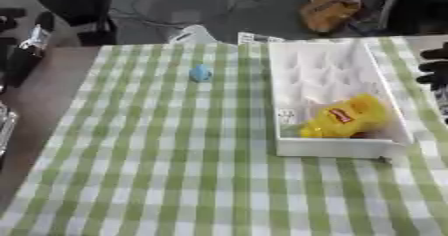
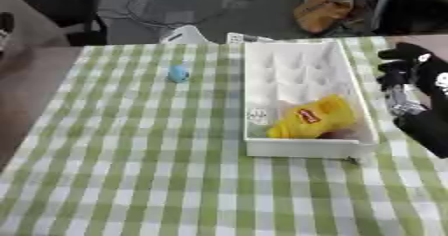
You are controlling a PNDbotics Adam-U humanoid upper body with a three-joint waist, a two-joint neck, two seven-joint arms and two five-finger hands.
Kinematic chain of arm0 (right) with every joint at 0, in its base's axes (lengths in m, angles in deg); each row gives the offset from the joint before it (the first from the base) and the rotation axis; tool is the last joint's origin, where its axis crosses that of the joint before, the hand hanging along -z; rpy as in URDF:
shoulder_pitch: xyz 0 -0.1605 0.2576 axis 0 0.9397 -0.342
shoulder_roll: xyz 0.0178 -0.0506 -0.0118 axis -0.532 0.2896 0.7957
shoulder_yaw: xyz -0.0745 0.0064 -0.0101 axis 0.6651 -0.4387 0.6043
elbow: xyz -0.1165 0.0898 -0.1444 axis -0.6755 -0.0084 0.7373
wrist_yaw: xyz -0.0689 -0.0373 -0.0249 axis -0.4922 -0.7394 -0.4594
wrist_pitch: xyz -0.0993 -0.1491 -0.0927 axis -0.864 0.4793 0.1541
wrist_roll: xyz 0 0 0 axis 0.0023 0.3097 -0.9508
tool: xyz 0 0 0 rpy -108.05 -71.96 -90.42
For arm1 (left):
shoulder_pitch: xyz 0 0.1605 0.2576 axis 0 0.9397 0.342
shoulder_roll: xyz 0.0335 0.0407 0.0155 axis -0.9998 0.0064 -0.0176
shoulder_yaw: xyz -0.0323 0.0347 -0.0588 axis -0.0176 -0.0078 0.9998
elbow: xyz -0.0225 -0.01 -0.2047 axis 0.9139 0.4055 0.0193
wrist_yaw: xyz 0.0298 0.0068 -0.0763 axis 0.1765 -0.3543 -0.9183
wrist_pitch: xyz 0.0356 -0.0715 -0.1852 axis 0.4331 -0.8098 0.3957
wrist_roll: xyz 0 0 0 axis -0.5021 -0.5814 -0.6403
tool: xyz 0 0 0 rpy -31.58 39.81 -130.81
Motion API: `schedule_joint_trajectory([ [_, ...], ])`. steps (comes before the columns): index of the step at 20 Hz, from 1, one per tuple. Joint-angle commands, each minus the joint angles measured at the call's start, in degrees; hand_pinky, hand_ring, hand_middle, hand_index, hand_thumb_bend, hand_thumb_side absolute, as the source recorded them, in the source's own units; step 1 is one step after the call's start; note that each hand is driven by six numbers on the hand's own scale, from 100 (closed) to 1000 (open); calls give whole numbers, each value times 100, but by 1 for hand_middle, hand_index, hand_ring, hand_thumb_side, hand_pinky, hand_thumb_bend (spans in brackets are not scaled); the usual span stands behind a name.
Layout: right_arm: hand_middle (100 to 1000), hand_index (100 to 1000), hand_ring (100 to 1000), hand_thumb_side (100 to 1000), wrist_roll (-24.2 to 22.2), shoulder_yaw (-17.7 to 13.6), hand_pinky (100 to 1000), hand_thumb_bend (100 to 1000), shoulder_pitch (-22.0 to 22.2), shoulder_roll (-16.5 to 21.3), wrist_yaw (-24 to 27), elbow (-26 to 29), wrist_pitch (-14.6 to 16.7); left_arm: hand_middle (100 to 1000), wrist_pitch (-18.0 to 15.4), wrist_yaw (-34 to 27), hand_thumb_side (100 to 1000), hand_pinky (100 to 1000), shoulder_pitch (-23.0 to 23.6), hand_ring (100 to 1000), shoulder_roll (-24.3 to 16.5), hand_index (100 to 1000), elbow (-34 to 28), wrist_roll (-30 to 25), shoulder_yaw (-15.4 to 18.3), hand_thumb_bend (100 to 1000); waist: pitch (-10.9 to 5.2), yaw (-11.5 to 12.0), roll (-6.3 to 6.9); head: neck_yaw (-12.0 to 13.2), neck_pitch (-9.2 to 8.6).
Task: Pick up objects on the table and place them in the box.
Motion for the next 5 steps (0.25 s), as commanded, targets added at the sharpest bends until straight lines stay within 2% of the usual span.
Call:
schedule_joint_trajectory([
  [1,791,957,795,557,29,-66,741,100,-43,179,28,112,7,852,-15,-29,864,797,-35,873,-220,866,-72,26,77,580,-181,7,-87,8,17],
  [5,791,957,795,556,39,-73,740,100,-42,178,28,120,7,850,-17,-34,864,796,-25,872,-197,864,-77,11,73,579,-167,-2,-95,1,14],
])
